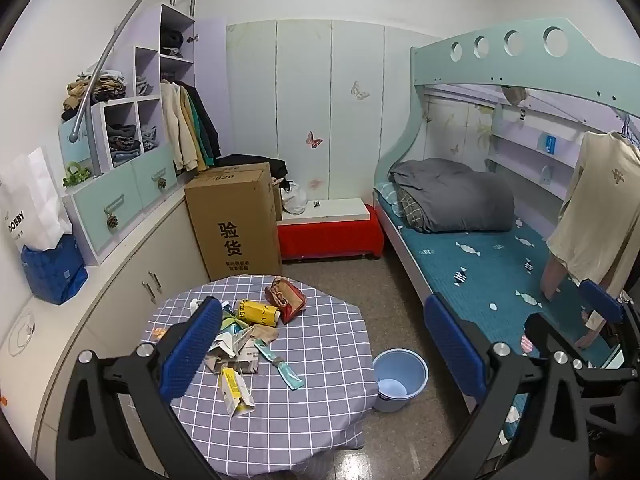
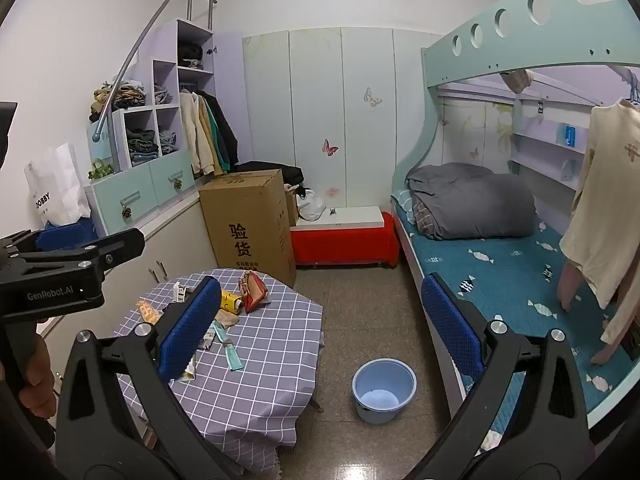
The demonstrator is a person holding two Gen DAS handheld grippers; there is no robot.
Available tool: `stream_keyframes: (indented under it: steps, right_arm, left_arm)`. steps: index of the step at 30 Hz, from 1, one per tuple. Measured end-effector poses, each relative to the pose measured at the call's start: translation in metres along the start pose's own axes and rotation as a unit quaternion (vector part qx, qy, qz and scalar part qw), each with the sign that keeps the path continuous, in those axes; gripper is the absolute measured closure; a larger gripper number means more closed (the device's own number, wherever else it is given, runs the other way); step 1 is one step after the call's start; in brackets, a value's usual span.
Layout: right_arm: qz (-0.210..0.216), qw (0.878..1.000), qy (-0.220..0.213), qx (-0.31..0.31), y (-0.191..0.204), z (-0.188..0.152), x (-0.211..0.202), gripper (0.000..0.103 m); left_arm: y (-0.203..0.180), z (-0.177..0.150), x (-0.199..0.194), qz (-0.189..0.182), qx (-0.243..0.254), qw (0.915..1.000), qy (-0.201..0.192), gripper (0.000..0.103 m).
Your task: Collect trash
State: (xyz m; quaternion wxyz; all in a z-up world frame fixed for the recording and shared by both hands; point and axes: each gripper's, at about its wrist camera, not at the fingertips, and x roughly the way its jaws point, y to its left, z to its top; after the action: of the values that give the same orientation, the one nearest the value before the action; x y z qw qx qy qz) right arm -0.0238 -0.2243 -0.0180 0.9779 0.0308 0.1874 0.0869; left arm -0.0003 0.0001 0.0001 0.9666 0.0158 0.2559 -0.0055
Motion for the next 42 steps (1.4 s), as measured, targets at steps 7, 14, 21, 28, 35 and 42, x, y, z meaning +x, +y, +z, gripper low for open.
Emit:
stream_keyframes:
  steps: [7,14,21,28,35,42]
  right_arm:
    - [0.001,1.000,-0.003,0.004,0.001,0.000,0.002,0.005]
    - [0.001,1.000,-0.002,0.004,0.002,-0.001,0.007,0.005]
    - [0.003,1.000,0.001,0.004,0.001,-0.004,0.012,0.005]
    - [0.003,1.000,0.003,0.005,0.003,-0.007,0.020,0.005]
    - [0.003,1.000,0.006,0.006,0.007,-0.007,0.027,0.005]
    - [0.003,1.000,0.010,0.005,0.009,-0.008,0.031,0.005]
  left_arm:
    - [0.002,0.002,0.006,-0.003,-0.003,1.0000,0.003,0.004]
    - [-0.001,0.002,0.007,-0.002,0.003,1.0000,0.000,0.004]
    - [-0.001,0.001,0.013,-0.001,0.005,1.0000,0.002,0.004]
    - [0.000,0.002,0.017,0.000,0.005,1.0000,0.003,0.004]
    - [0.000,0.003,0.021,0.000,0.007,1.0000,0.003,0.004]
    - [0.001,0.004,0.023,-0.002,0.008,1.0000,0.004,0.004]
